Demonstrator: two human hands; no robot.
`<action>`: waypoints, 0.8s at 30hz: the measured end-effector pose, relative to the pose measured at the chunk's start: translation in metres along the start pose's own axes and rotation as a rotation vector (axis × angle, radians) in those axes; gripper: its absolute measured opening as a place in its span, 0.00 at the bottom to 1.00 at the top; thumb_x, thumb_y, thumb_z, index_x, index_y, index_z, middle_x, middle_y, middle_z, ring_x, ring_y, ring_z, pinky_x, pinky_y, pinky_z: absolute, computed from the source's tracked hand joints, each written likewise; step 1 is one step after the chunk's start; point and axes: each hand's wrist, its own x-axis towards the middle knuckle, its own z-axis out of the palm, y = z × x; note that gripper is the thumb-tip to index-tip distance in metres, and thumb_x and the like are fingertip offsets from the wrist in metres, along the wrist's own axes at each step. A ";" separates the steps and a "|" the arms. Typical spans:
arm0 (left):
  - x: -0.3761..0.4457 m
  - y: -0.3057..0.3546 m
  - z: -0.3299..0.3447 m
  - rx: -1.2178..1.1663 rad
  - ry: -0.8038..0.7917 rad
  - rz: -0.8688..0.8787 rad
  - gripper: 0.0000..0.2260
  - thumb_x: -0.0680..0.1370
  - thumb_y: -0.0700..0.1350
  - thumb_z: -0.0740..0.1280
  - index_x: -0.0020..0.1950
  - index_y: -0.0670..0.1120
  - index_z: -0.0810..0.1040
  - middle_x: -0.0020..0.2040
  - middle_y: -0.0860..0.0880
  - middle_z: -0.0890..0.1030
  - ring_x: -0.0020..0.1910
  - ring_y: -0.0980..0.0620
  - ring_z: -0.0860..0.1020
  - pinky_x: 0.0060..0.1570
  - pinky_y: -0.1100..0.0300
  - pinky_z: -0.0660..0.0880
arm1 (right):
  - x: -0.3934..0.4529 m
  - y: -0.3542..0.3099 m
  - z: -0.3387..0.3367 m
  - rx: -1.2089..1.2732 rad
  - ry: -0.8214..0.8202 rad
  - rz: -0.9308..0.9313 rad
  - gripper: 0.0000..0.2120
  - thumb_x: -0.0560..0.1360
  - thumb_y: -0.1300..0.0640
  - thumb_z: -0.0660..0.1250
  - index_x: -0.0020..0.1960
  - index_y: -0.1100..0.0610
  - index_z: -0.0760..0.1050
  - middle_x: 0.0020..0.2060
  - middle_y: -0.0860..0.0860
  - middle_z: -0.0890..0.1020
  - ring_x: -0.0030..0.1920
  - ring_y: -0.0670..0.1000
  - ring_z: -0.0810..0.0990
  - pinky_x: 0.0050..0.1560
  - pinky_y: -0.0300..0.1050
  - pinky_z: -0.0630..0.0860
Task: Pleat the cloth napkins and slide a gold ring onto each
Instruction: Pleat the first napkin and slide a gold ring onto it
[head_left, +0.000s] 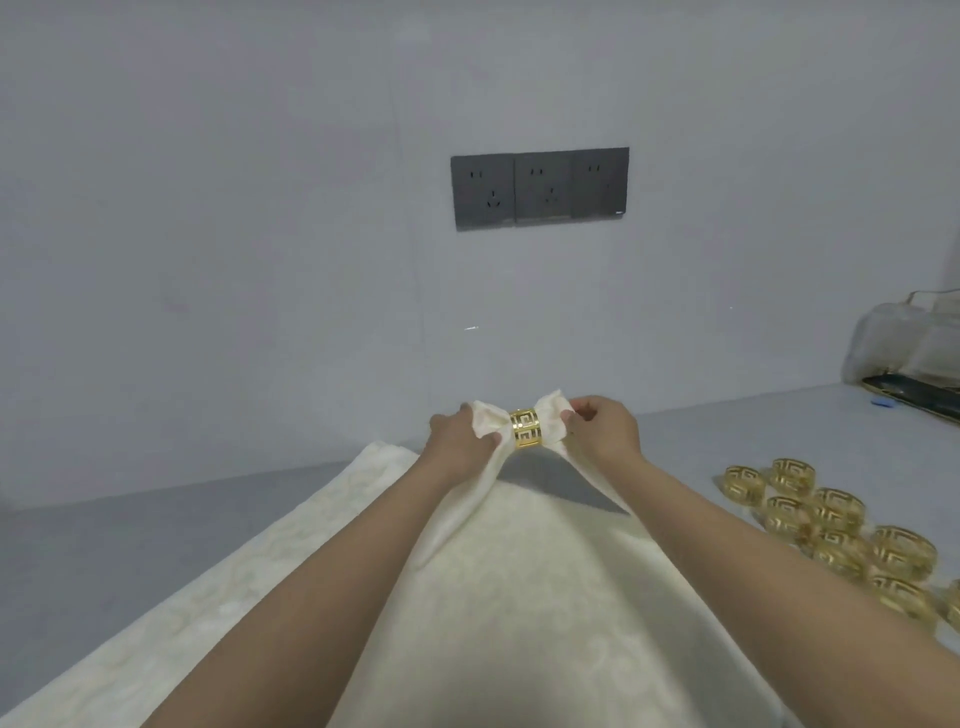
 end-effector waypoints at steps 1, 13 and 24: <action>0.018 0.004 0.005 0.009 -0.001 0.004 0.24 0.78 0.49 0.63 0.71 0.43 0.66 0.67 0.39 0.68 0.60 0.42 0.74 0.58 0.58 0.71 | 0.013 0.002 -0.001 -0.021 -0.011 -0.019 0.08 0.76 0.61 0.62 0.46 0.60 0.81 0.45 0.55 0.84 0.46 0.55 0.80 0.49 0.47 0.75; 0.165 0.042 0.084 0.084 -0.006 0.043 0.30 0.80 0.47 0.62 0.78 0.44 0.50 0.71 0.38 0.55 0.66 0.38 0.69 0.67 0.54 0.65 | 0.170 0.071 -0.005 -0.202 -0.104 -0.110 0.11 0.68 0.65 0.58 0.48 0.57 0.72 0.43 0.55 0.73 0.44 0.51 0.66 0.35 0.39 0.63; 0.166 0.010 0.155 -0.100 0.144 0.052 0.29 0.78 0.36 0.64 0.75 0.41 0.56 0.68 0.41 0.66 0.67 0.44 0.68 0.60 0.59 0.65 | 0.173 0.130 0.010 -0.553 -0.132 0.042 0.17 0.75 0.60 0.60 0.64 0.55 0.69 0.62 0.54 0.73 0.64 0.60 0.69 0.58 0.52 0.67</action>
